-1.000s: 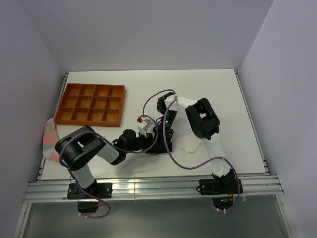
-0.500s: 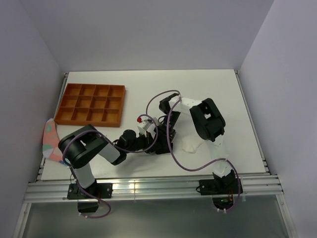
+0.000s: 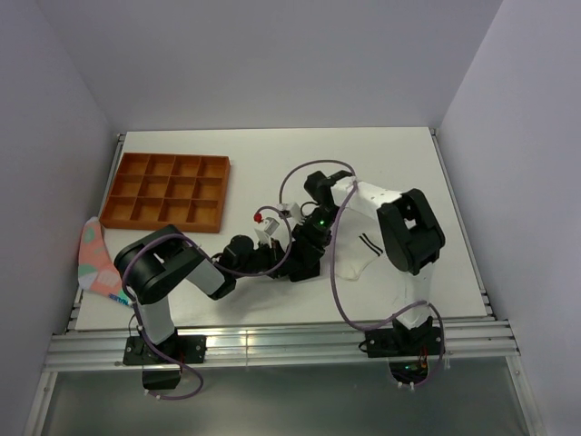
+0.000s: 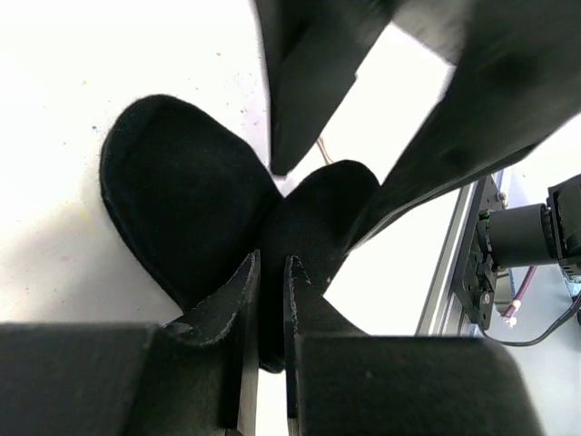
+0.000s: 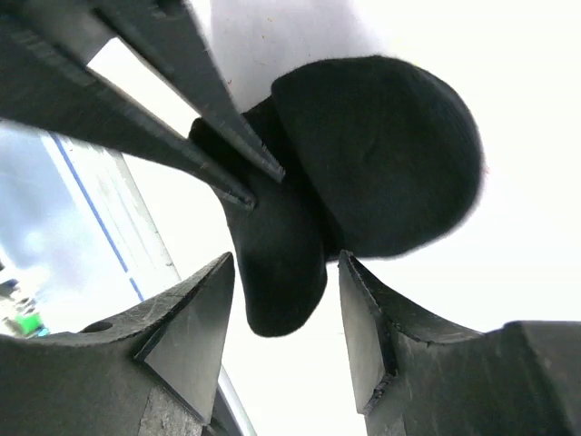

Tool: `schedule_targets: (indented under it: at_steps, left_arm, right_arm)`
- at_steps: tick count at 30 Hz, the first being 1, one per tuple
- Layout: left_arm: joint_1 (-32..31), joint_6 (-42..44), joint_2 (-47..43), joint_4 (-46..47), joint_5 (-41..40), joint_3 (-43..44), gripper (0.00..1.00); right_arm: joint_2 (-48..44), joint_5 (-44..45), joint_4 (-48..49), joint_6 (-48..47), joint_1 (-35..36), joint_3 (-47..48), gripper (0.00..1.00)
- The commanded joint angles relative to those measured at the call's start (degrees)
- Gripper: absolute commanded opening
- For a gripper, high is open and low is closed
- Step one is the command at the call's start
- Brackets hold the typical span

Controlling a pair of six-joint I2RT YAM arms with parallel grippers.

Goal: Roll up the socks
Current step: Roll the sock at the center of the board.

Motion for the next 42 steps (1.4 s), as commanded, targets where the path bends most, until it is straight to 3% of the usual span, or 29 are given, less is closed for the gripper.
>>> schedule_targets:
  at_steps: [1,7,17,25,31,36,42]
  left_arm:
    - [-0.7,1.1,2.2,-10.9,-2.5,-0.8,0.0]
    - [-0.7,1.1,2.5,-13.0,-3.6,-0.9,0.0]
    - [-0.7,-2.4,2.5,-17.1,-7.4,-1.7,0.0]
    - [-0.7,-4.7,3.9,-16.8,-8.9,-3.1,0.0]
    - [-0.7,-5.2,4.4,-17.8,-9.3,-3.3,0.0]
    - [-0.7,-5.8,5.2,-17.7,-9.6,-3.7,0.0]
    - [-0.8,-6.2,6.1,-16.7,-9.4,-4.7,0.0]
  right_arm:
    - [-5.9,1.2,3.6,-0.1,-1.1,-1.4,0.57]
    - [-12.6,3.0,6.1,-1.6,-3.0,-5.1,0.59]
    - [-30.3,10.7,25.1,-3.4,-3.6,-23.1,0.6]
    - [-43.2,9.2,35.1,-9.0,-2.5,-35.5,0.67]
    - [-44.8,10.3,38.5,-10.4,2.4,-38.6,0.68]
    - [-45.2,15.0,44.1,-11.5,9.7,-42.5,0.69]
    - [-43.4,20.2,49.4,-14.2,13.5,-45.8,0.69]
